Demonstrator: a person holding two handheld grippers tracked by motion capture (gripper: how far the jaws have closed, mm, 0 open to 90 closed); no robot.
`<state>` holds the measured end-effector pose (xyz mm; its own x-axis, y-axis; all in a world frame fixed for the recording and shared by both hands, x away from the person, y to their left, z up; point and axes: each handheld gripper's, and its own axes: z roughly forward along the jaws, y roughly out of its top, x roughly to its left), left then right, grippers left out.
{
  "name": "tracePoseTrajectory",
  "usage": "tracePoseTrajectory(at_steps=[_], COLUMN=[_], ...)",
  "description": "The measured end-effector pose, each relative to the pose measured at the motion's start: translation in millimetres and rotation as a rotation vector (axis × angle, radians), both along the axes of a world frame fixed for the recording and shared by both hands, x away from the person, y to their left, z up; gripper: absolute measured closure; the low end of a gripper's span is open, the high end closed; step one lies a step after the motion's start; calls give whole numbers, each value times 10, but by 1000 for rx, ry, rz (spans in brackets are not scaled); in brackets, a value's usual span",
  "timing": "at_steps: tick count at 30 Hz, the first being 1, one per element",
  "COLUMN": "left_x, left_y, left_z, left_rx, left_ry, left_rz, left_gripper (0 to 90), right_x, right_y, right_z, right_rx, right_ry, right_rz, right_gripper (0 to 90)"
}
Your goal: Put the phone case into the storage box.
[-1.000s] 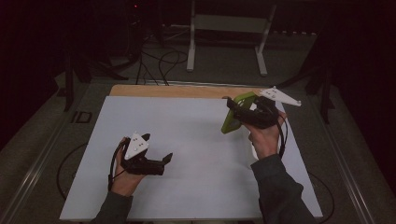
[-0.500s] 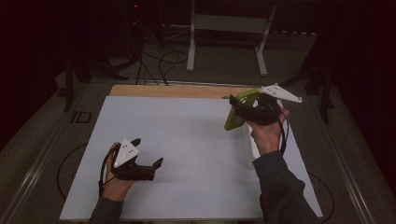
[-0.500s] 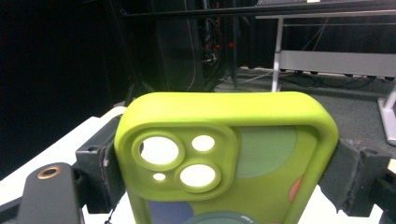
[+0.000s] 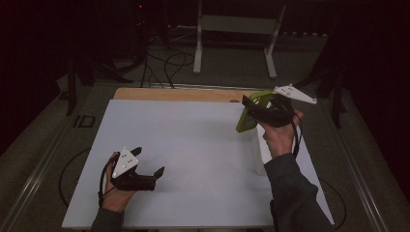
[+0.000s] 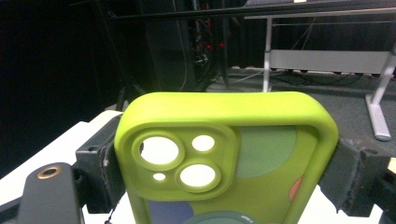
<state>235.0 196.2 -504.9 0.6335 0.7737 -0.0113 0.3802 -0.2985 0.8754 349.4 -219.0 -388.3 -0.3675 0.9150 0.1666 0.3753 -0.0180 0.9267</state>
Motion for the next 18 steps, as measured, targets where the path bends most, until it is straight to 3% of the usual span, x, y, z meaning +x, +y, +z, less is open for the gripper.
tracePoseTrajectory(at_steps=[18], left_x=[-129], left_y=[184], left_z=[-79], left_rx=[0], left_ry=[0], left_rz=[40], left_gripper=[0], right_x=[77], right_y=[-120], right_z=[-1], right_rx=[-8], right_ry=[-1], right_rz=[-42], right_gripper=[156])
